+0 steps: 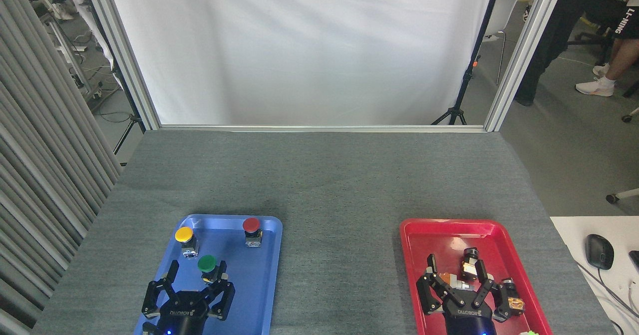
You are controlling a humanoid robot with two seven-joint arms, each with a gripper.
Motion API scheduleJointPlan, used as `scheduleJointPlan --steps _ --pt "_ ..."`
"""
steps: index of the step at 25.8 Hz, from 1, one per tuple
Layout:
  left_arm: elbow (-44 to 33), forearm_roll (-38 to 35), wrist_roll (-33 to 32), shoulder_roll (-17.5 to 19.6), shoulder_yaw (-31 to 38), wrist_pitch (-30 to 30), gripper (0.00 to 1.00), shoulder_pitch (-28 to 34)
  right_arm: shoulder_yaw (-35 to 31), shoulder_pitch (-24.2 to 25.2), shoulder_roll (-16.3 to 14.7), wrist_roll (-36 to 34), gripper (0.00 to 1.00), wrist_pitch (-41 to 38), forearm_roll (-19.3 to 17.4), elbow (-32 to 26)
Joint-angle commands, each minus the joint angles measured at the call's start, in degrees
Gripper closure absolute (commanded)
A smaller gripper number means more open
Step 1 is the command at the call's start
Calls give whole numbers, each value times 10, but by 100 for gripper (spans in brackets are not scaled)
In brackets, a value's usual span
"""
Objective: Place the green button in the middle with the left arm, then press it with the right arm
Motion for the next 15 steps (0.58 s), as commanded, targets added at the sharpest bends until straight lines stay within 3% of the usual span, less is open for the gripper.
scheduleJointPlan --steps 1,15 --pt "0 0 0 0 0 0 1 0 1 0 -1 0 0 0 0 0" --pt "-1 1 0 0 0 -1 1 -2 -1 7 -1 0 0 0 0 0"
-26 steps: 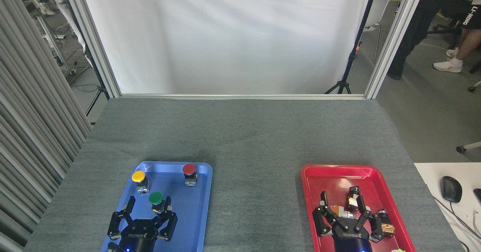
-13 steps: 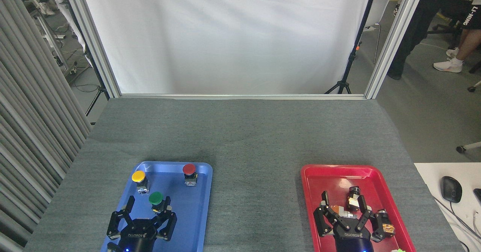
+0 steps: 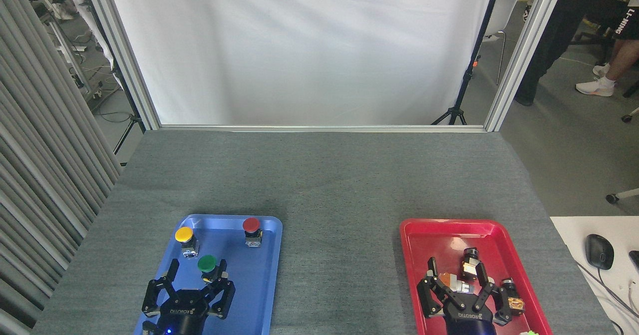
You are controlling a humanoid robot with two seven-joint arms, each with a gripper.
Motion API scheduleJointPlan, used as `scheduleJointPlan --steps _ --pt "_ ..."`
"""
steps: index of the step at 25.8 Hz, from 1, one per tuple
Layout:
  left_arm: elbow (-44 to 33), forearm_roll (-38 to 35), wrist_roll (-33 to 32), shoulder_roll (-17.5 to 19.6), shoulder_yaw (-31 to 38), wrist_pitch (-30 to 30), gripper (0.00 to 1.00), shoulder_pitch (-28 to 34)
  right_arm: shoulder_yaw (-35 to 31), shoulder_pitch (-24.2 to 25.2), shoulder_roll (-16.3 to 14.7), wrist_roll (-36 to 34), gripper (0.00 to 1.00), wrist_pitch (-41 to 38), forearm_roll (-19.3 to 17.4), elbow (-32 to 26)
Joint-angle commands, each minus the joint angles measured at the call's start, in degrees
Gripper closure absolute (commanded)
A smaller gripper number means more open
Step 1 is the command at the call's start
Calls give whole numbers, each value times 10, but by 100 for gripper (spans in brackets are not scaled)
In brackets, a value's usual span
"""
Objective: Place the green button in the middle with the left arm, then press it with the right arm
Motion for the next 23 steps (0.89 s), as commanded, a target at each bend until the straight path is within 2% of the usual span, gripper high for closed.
scheduleJointPlan --steps 1,23 --pt "0 0 0 -1 0 0 1 -1 -1 0 1 0 0 0 0 0" --pt "-13 0 0 -1 0 0 1 4 -7 -1 0 0 0 0 1 -1"
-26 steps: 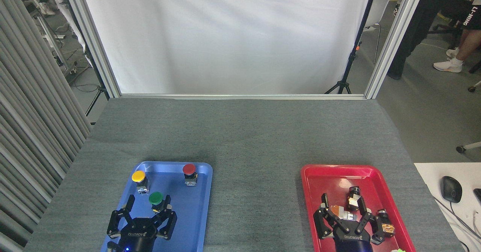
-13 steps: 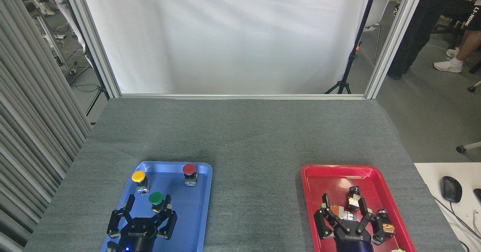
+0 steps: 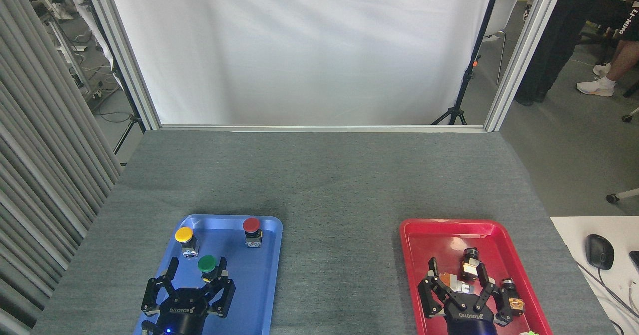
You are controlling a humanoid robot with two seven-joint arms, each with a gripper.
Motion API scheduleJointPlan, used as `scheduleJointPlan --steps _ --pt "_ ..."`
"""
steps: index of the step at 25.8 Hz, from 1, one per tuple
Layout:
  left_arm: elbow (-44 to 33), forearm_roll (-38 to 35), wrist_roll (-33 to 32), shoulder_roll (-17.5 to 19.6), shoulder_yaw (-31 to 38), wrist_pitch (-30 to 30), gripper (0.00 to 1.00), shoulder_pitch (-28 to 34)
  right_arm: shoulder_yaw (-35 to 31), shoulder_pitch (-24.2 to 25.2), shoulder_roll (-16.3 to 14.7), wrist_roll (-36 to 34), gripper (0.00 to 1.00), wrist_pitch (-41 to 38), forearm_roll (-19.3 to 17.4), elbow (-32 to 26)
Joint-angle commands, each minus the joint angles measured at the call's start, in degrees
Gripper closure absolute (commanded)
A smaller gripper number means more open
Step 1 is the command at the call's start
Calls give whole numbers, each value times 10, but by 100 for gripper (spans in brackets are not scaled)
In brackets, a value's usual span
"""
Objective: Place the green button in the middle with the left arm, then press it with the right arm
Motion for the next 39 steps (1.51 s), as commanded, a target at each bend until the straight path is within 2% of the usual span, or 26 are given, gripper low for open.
scheduleJointPlan --steps 1,11,20,24,32,37,39 --pt "1 1 -1 0 0 0 1 1 -3 0 -1 0 0 0 -1 -1" --pt "9 0 -1 1 -1 -11 1 2 -3 0 2 0 0 0 -1 -1" --pt "112 -1 -1 2 1 -11 2 -11 -3 0 1 0 0 0 0 -1" --pt "141 1 -1 1 1 -43 2 -27 -3 0 2 0 0 0 0 -1" --pt "213 1 -2 -2 1 -67 2 -87 -2 0 2 0 0 0 -1 -1" --pt "219 2 -2 -2 1 -62 4 -93 -3 0 3 0 0 0 0 -1" --pt "220 3 -3 -4 3 -61 8 -94 -3 0 3 0 0 0 0 -1"
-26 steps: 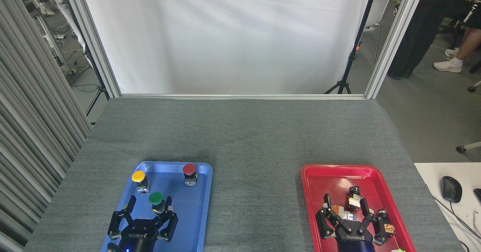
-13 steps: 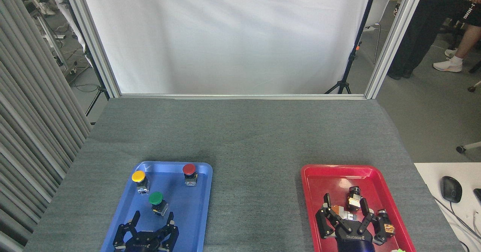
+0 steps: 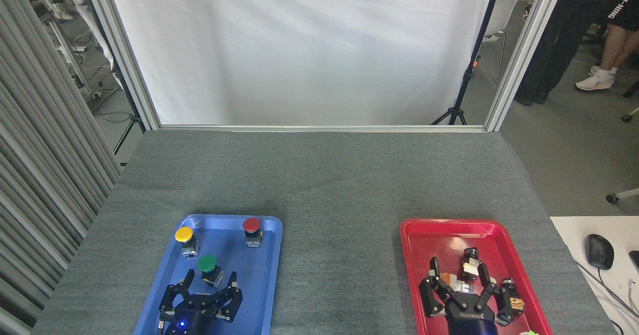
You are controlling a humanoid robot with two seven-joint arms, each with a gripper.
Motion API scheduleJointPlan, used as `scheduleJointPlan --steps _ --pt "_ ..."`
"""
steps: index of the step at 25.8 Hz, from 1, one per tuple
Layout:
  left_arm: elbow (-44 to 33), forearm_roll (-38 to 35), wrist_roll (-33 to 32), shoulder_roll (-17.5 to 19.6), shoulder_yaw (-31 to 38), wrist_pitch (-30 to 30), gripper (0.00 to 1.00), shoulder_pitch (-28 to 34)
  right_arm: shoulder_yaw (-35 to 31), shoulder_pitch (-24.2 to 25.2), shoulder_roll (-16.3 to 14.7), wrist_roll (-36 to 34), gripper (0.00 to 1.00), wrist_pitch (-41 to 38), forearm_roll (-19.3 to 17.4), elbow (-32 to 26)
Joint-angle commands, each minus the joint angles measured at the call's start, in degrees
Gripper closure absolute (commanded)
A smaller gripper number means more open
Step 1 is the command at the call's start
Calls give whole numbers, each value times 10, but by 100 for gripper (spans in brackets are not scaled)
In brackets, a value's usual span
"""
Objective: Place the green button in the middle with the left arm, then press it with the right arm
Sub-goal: 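Lower the left gripper onto the green button and grasp it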
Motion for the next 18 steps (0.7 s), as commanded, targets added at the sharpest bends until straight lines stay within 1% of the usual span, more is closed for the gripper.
scheduleJointPlan --steps 1,2,5,8,9,10,12,17,18 --pt "7 1 -2 -2 2 1 9 -4 0 0 1 0 0 0 0 0" --pt "15 1 -5 -2 2 1 10 -9 0 0 1 0 0 0 0 0" --pt "37 1 -32 -2 2 0 18 -25 0 0 1 0 0 0 -1 0" --pt "44 1 -52 1 2 -2 28 -35 1 0 1 0 0 0 0 0" --pt "44 1 -55 2 0 -2 33 -35 0 0 0 0 0 0 0 0" --pt "44 0 -58 3 0 -3 40 -35 0 0 1 0 0 0 -1 0" --pt "40 0 -63 4 0 -7 64 -31 1 0 1 0 0 0 -1 0" --pt "7 0 -96 4 0 -39 97 -24 1 0 1 0 0 0 0 0" --pt "4 0 -96 4 2 -45 100 -18 1 0 1 0 0 0 0 0"
